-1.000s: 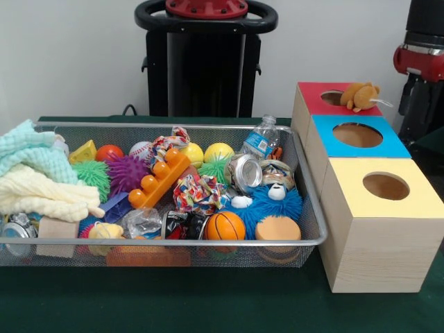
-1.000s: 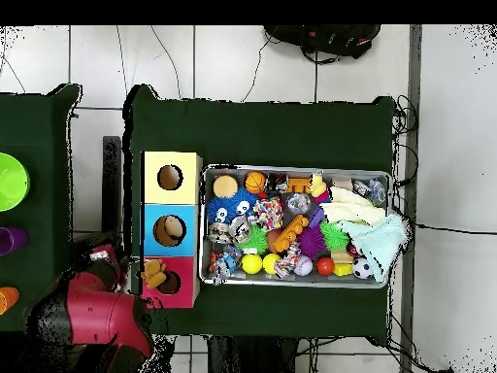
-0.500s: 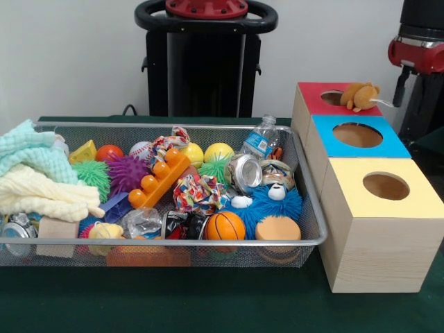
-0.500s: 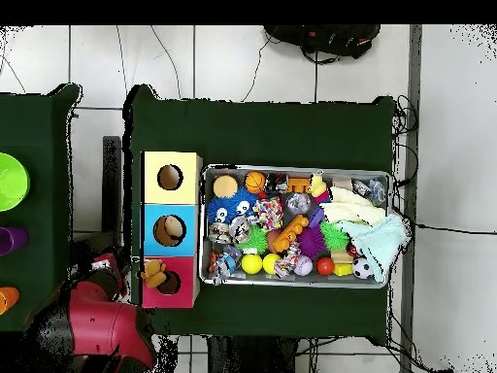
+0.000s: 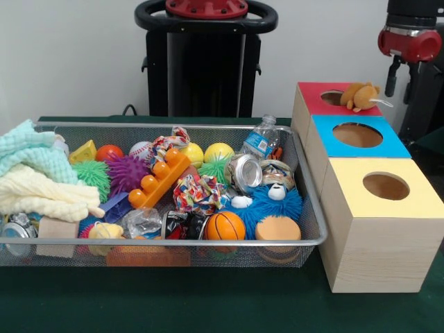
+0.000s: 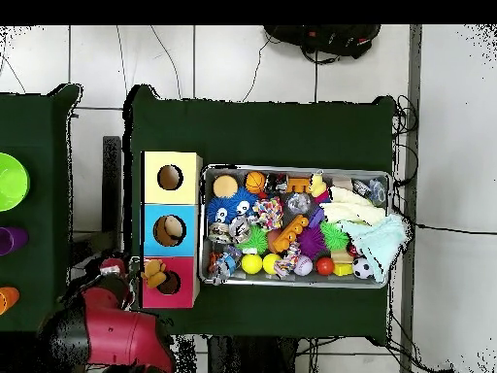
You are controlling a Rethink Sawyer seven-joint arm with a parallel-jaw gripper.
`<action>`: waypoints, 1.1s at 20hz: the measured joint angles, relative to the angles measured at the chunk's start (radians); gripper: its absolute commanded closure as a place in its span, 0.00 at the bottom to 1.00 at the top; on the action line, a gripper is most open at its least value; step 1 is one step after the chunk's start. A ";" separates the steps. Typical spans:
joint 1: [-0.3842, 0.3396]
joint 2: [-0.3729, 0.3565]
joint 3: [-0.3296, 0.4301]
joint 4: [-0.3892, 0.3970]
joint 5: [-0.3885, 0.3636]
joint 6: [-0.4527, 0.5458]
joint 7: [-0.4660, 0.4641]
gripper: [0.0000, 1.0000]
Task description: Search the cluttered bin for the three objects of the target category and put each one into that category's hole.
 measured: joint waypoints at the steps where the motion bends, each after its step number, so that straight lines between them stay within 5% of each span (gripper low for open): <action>1: -0.009 -0.008 0.006 0.009 -0.003 -0.007 0.000 0.00; 22: -0.075 -0.073 0.082 0.109 -0.047 -0.055 0.000 0.00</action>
